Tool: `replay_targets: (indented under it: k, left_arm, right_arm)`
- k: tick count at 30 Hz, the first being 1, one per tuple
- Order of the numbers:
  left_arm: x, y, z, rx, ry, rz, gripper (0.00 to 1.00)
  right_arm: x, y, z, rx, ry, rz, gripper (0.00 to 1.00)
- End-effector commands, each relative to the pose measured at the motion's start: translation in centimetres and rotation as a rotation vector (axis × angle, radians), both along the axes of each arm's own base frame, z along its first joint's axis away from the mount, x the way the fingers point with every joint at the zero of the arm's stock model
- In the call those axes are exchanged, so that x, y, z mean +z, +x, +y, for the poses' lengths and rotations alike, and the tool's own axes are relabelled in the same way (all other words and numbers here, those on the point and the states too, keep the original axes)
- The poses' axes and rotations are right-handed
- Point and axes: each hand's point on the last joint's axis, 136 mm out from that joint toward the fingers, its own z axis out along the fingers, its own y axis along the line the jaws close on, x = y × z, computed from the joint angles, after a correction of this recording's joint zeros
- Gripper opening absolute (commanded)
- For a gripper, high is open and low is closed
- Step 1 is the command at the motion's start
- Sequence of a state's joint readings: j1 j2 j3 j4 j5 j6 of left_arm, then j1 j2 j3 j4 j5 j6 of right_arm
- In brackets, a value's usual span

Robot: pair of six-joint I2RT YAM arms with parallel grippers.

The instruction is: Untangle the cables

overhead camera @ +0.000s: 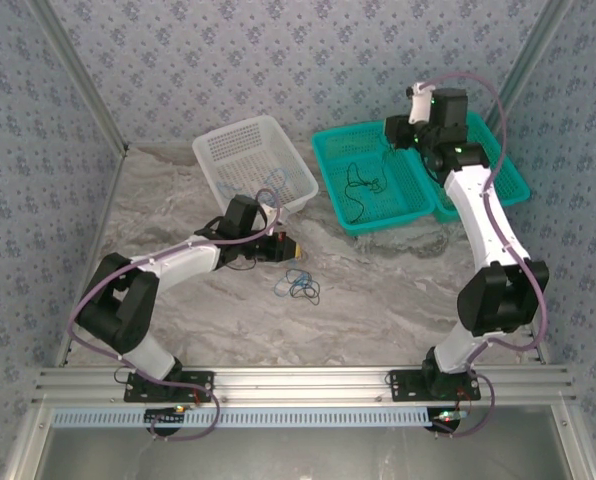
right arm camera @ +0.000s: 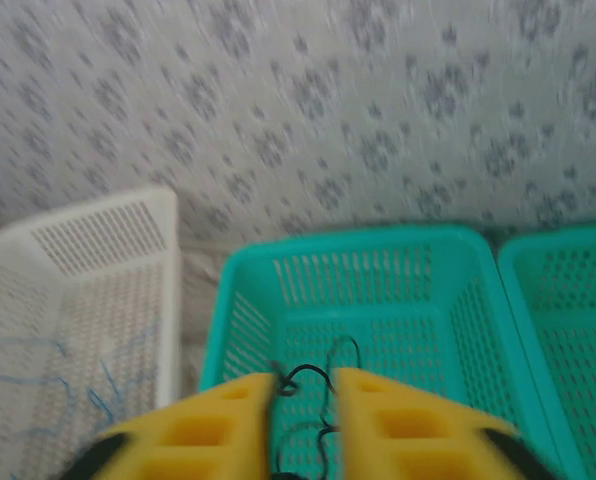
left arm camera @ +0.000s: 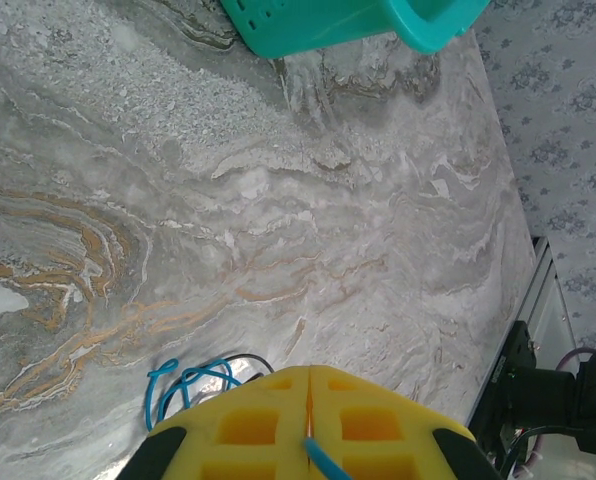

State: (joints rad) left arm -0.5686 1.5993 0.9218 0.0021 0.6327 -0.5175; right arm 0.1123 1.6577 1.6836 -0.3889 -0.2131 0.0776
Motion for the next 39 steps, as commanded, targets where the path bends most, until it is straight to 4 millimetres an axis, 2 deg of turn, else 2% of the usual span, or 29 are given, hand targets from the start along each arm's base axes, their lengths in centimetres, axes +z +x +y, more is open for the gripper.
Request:
replay_targets:
  k: [1,3,7,10,15,18,22,25,29,35,39]
  left_arm:
    - [1.3,1.2,-0.3,0.023,-0.015,-0.018,0.00]
    - [1.5,1.4,-0.5,0.027,-0.017,-0.018,0.00]
    - [2.4,1.3,-1.4,0.017,-0.029,-0.021,0.00]
    - [3.3,1.3,-2.5,0.005,-0.044,-0.026,0.00]
    - [4.7,2.3,-3.7,0.035,-0.075,-0.011,0.00]
    - [6.1,2.9,-4.4,0.038,-0.111,-0.007,0.00]
    - [7.6,3.3,-5.2,0.033,-0.149,-0.007,0.00]
    - [8.3,3.5,-5.5,0.034,-0.166,0.000,0.00]
    - [8.5,3.5,-5.9,0.025,-0.176,0.016,0.00]
    - [8.3,3.2,-6.5,0.016,-0.179,0.033,0.00]
    - [8.1,3.0,-7.0,0.010,-0.183,0.051,0.00]
  right_arm:
    - [-2.0,-0.8,-0.4,-0.046,-0.040,0.067,0.66]
    - [-1.6,-2.0,-0.4,-0.063,-0.048,0.061,0.99]
    - [-1.5,-5.3,0.2,-0.056,-0.031,0.054,1.00]
    - [-2.2,-8.9,2.5,0.045,0.007,0.039,1.00]
    - [-5.3,-15.2,5.9,0.194,0.032,0.012,1.00]
    - [-7.4,-18.2,7.3,0.279,0.090,-0.014,1.00]
    - [-10.5,-20.6,8.4,0.334,0.217,-0.004,1.00]
    - [-12.0,-22.2,9.7,0.410,0.260,-0.006,1.00]
    - [-12.9,-23.0,11.6,0.479,0.240,-0.020,1.00]
    - [-14.3,-20.9,12.7,0.375,0.303,-0.045,1.00]
    - [-15.3,-19.5,13.8,0.338,0.281,-0.063,1.00]
